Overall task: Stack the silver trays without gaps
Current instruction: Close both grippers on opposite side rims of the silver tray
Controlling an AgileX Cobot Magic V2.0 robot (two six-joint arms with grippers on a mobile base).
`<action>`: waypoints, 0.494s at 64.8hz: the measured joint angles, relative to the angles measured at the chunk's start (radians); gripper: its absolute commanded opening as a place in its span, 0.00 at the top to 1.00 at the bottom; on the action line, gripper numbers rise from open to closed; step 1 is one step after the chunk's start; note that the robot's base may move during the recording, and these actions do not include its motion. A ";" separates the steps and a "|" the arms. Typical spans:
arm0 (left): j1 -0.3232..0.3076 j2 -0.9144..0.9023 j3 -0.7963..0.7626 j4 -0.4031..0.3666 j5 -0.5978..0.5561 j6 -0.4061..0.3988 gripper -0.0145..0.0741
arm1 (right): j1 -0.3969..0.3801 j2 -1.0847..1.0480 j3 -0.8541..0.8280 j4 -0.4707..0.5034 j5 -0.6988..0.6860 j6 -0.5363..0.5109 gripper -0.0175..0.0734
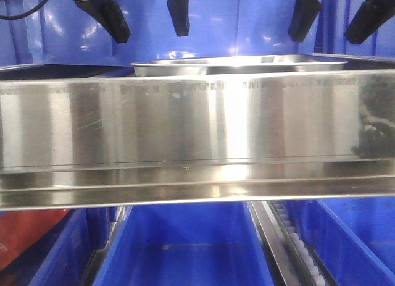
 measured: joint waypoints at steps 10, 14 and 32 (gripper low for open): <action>0.000 0.013 -0.002 0.007 0.007 -0.002 0.34 | 0.000 0.030 0.000 0.000 -0.002 0.000 0.36; 0.000 0.029 -0.002 0.007 0.023 -0.002 0.34 | 0.000 0.039 0.000 0.000 -0.002 0.000 0.36; 0.000 0.076 -0.002 0.007 0.050 -0.002 0.35 | 0.000 0.043 0.000 0.000 -0.017 0.000 0.36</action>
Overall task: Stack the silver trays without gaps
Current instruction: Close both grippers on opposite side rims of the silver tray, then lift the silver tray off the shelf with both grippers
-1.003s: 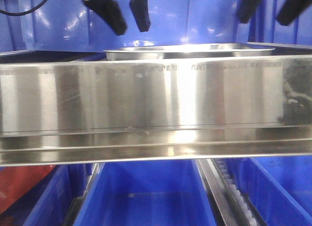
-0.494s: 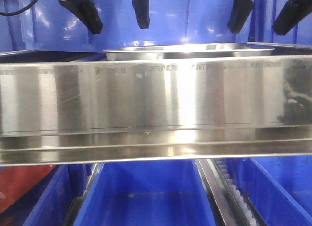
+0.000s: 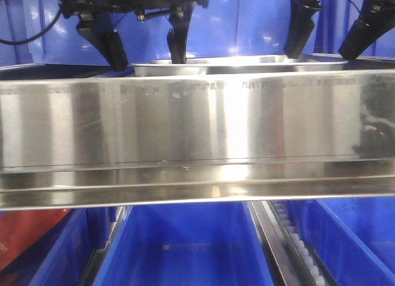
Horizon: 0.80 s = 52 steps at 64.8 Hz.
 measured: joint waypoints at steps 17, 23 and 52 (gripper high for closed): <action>0.000 0.008 0.000 0.000 -0.025 0.000 0.35 | 0.000 0.023 0.000 0.000 -0.010 0.000 0.36; 0.000 0.019 0.000 0.000 -0.025 0.000 0.35 | 0.000 0.035 0.000 0.006 -0.010 0.000 0.36; 0.000 0.040 -0.002 0.000 -0.034 -0.006 0.48 | 0.000 0.053 0.000 0.018 -0.008 -0.002 0.48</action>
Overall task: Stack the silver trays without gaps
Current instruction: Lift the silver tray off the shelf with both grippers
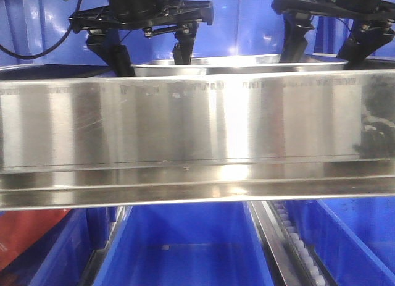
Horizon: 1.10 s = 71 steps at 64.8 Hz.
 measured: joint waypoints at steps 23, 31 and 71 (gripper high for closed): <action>0.004 0.000 -0.002 0.012 0.011 -0.018 0.84 | -0.006 0.002 -0.002 -0.028 0.012 0.016 0.88; 0.004 0.000 -0.002 0.012 0.011 -0.018 0.85 | -0.006 0.002 -0.002 -0.026 0.012 0.021 0.88; 0.004 -0.025 -0.085 0.008 0.101 -0.018 0.85 | -0.008 -0.045 -0.071 -0.028 0.091 0.021 0.88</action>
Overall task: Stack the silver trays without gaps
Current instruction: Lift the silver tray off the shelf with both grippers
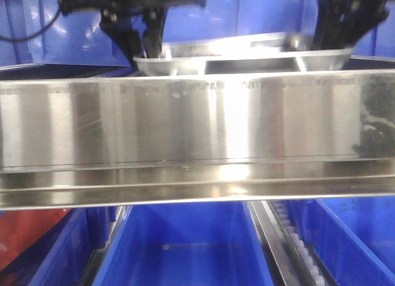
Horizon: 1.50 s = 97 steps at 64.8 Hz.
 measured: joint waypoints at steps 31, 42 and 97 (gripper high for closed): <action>-0.004 -0.141 -0.006 -0.012 0.065 0.000 0.85 | 0.004 -0.127 -0.028 0.019 0.068 -0.002 0.88; -0.016 -0.193 -0.006 -0.002 0.069 0.000 0.85 | 0.006 -0.179 -0.028 0.029 0.070 -0.002 0.88; -0.039 -0.292 -0.006 0.293 -0.325 0.000 0.85 | 0.007 -0.273 -0.076 0.029 -0.301 -0.003 0.88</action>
